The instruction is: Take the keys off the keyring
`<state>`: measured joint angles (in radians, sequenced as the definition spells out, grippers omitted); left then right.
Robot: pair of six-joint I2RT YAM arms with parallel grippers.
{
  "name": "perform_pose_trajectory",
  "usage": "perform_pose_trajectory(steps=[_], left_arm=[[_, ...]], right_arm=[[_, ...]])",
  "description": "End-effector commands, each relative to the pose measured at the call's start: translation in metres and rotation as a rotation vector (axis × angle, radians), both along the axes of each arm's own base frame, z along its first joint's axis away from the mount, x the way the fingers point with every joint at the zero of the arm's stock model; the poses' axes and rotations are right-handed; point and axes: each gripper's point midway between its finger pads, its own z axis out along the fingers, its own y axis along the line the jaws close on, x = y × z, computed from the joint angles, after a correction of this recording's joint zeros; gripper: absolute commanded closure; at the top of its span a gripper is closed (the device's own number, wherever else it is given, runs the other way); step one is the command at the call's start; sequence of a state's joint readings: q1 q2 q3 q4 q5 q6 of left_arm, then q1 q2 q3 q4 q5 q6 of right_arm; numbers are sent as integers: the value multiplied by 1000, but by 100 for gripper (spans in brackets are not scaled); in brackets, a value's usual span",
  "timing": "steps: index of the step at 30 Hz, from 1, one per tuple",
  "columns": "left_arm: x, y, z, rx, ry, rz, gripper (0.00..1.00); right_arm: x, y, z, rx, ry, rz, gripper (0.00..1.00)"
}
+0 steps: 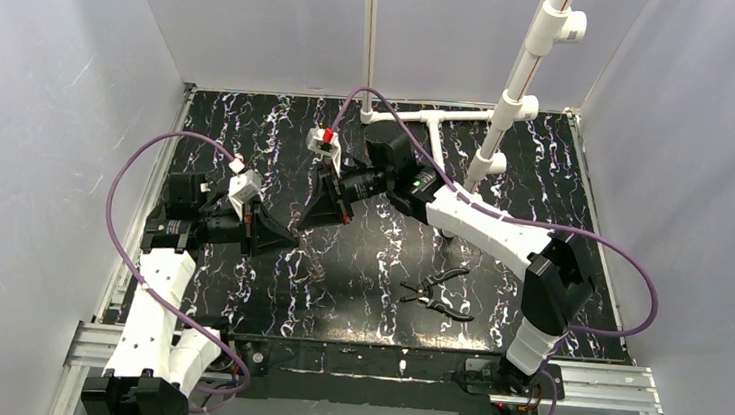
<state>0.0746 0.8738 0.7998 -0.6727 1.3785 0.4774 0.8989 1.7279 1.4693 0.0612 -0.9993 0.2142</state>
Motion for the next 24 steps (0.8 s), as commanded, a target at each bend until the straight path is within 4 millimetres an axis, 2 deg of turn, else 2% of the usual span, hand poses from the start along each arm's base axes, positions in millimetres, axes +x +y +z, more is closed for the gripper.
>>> perform_pose_trajectory(steps=[1, 7, 10, 11, 16, 19, 24], left_arm=[[-5, 0, -13, 16, 44, 8, 100], [-6, 1, -13, 33, 57, 25, 100], [-5, 2, -5, 33, 62, 32, 73], [-6, 3, 0, 25, 59, 30, 68], [-8, 7, 40, -60, 42, 45, 56], [-4, 10, 53, -86, 55, 70, 54], [11, 14, 59, -100, 117, 132, 53]], right_arm=[[-4, 4, 40, 148, -70, 41, 99], [7, -2, 44, 156, -82, 14, 99], [12, -6, 40, 144, -100, -2, 99], [13, -8, 37, 135, -110, -4, 99], [13, -12, 22, 106, -138, -14, 99], [15, -11, 20, 110, -153, -23, 99], [16, -8, 28, 142, -152, -24, 99]])
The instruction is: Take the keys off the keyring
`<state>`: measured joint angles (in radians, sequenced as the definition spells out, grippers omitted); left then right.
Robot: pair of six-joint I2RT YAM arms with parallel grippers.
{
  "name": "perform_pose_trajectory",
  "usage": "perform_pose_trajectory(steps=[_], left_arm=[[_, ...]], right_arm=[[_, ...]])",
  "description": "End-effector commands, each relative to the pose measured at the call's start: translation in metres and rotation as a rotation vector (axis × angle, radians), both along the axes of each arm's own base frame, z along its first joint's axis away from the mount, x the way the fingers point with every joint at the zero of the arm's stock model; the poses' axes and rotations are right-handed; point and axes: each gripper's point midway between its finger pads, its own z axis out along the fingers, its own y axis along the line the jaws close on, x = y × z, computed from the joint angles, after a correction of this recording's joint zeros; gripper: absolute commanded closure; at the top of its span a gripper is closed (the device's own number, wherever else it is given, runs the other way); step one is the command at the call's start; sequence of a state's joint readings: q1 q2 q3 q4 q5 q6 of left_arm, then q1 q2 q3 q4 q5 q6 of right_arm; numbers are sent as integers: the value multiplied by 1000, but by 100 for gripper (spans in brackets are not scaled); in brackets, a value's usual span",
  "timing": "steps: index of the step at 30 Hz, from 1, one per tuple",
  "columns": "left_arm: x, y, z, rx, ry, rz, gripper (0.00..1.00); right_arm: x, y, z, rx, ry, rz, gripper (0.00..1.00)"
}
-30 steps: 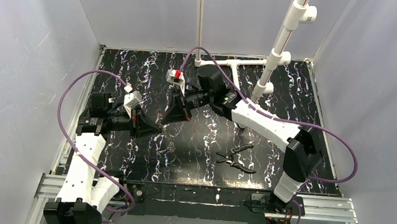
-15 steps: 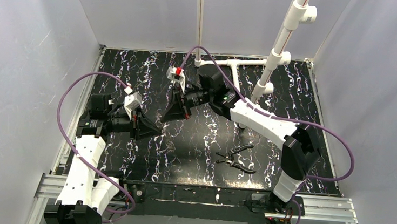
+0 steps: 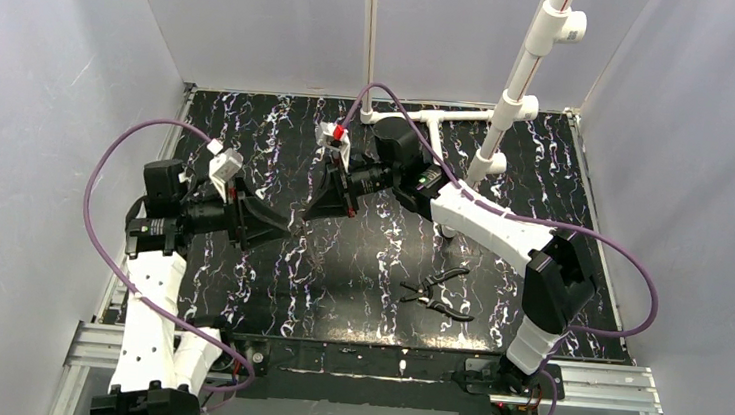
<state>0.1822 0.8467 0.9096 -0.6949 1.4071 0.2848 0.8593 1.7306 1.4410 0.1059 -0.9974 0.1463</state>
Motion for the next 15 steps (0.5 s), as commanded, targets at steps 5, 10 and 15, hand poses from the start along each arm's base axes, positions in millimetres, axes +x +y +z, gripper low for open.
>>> perform_pose_trajectory(steps=[5, 10, 15], left_arm=[[27, 3, 25, -106, 56, 114, 61], [27, 0, 20, -116, 63, 113, 70], [25, -4, 17, -115, 69, 96, 75]], right_arm=[[-10, -3, 43, 139, -57, 22, 99], [-13, -4, 48, 158, -32, 28, 99], [-15, -3, 56, 199, 11, 36, 99]])
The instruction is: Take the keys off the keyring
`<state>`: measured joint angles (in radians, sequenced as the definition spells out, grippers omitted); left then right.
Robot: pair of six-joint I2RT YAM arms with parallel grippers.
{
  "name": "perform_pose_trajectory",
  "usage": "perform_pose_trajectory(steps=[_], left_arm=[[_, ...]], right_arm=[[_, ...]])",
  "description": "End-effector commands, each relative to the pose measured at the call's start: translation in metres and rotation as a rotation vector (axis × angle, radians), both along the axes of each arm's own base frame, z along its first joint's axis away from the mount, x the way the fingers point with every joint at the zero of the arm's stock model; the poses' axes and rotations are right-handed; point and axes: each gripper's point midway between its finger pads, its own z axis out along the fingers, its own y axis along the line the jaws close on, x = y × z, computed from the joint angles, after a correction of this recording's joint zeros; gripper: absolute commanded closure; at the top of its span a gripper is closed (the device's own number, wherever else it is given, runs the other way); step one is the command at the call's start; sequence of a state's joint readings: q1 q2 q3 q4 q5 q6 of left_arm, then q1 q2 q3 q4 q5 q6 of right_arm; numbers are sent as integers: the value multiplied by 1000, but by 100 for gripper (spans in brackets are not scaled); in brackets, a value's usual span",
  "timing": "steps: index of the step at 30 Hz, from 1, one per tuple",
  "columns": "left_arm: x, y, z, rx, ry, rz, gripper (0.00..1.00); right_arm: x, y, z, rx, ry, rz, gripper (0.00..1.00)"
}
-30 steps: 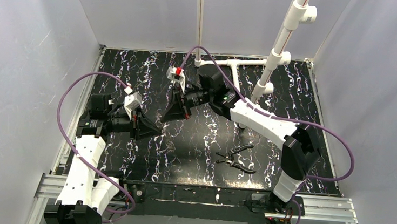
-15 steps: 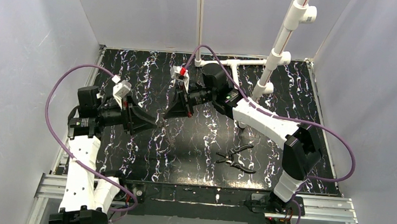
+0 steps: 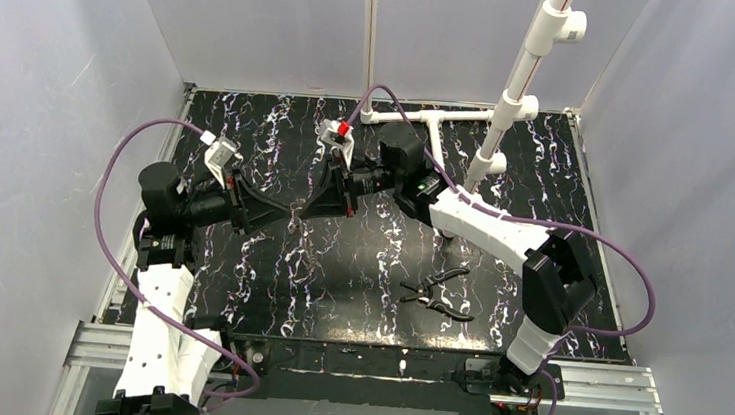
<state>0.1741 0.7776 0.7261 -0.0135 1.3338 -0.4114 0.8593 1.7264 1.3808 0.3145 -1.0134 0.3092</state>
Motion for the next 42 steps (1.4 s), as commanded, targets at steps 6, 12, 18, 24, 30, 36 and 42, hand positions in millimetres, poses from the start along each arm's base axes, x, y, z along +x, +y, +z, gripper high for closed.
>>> perform_pose_trajectory(steps=[6, 12, 18, 24, 30, 36, 42], left_arm=[[-9, -13, 6, -6, -30, -65, 77], [-7, -15, 6, -5, -28, -70, 93], [-8, -15, 7, -2, -40, -75, 100], [-15, -16, 5, 11, -75, -91, 100], [-28, -16, -3, 41, -92, -134, 100], [-36, -16, -9, 94, -153, -186, 100], [-40, -19, -13, 134, -155, -215, 100]], right_arm=[[-12, -4, 48, 157, -17, 33, 99], [-17, -5, 43, 150, -10, 44, 99], [-18, -7, 39, 145, -11, 46, 99], [-17, -7, 36, 130, -22, 41, 82], [-12, -9, 31, 85, -67, 42, 64], [-12, -14, 16, 19, -115, 51, 58], [-18, -14, 2, -46, -171, 69, 56]])
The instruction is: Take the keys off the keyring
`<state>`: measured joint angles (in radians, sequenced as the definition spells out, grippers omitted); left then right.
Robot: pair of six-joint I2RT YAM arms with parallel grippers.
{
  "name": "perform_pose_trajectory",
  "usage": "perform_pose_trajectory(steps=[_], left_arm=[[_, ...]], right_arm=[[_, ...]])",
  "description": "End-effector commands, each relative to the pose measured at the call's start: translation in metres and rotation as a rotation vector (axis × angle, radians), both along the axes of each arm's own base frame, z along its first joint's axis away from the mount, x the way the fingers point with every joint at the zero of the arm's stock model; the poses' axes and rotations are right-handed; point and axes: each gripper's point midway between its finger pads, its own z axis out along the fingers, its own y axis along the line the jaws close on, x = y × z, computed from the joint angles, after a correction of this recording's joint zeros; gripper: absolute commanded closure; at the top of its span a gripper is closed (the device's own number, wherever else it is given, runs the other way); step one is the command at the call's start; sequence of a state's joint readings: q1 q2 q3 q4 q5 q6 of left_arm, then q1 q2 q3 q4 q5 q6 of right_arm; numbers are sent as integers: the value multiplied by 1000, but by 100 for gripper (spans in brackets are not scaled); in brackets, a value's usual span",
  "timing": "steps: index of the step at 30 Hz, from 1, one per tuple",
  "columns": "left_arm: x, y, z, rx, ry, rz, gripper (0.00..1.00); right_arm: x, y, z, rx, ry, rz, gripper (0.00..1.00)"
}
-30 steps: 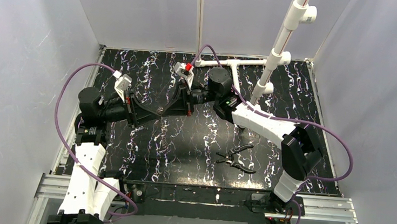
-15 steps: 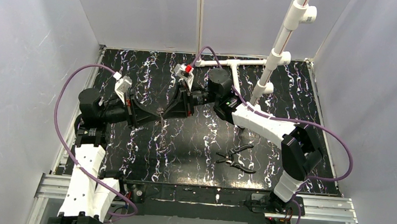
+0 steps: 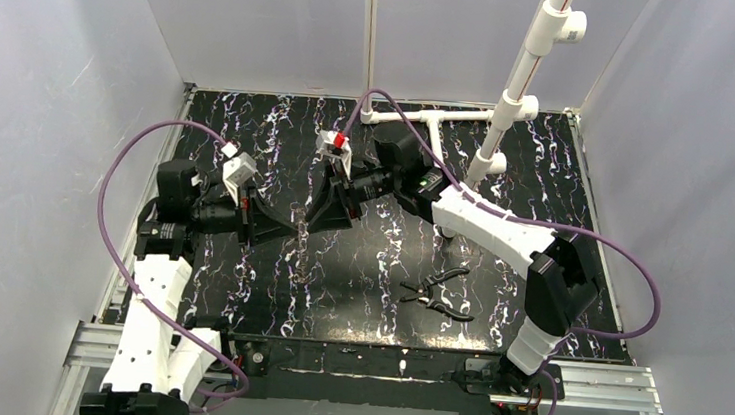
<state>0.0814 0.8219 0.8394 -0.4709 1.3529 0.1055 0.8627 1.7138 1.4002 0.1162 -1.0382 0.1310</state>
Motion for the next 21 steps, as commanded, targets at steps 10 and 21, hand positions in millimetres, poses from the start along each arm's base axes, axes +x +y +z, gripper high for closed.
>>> perform_pose_trajectory(steps=[10, 21], left_arm=[[-16, -4, -15, 95, -79, -69, 100], [-14, -7, -22, 143, -104, -97, 100]], right_arm=[[-19, -12, 7, -86, -171, 32, 55], [-30, 4, -1, -125, -228, 59, 64]])
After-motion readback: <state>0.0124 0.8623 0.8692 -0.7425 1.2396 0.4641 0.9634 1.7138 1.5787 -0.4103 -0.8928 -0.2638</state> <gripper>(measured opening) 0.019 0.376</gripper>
